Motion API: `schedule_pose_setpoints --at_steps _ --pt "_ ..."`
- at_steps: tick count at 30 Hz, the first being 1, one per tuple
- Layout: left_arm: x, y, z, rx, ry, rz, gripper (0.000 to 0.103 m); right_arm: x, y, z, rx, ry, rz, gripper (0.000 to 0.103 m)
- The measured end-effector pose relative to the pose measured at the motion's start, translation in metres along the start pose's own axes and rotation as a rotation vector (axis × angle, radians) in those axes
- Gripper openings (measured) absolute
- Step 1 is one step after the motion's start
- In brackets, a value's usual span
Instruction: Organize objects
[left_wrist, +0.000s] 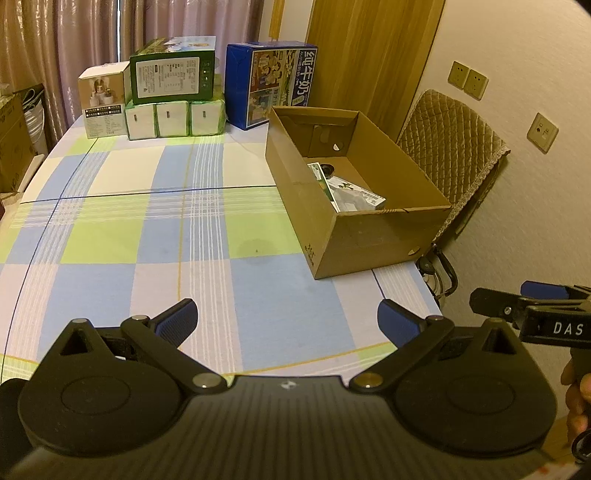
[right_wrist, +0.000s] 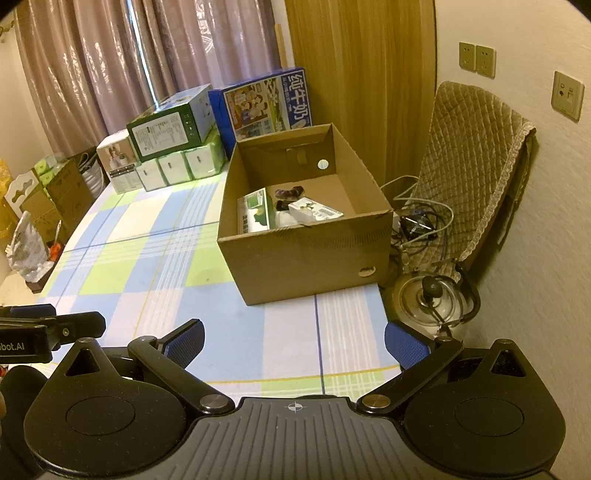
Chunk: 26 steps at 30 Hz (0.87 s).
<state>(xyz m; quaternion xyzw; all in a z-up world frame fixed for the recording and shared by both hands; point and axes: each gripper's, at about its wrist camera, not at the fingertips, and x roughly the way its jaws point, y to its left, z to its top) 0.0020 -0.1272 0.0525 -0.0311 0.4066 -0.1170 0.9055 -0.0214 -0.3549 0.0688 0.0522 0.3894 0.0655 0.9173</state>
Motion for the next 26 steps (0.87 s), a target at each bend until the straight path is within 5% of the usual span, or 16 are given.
schedule_pose_setpoints --at_steps 26 --pt "0.0023 -0.0004 -0.0013 -0.006 -0.020 0.009 0.102 0.0054 0.0042 0.0009 -0.005 0.013 0.001 0.101"
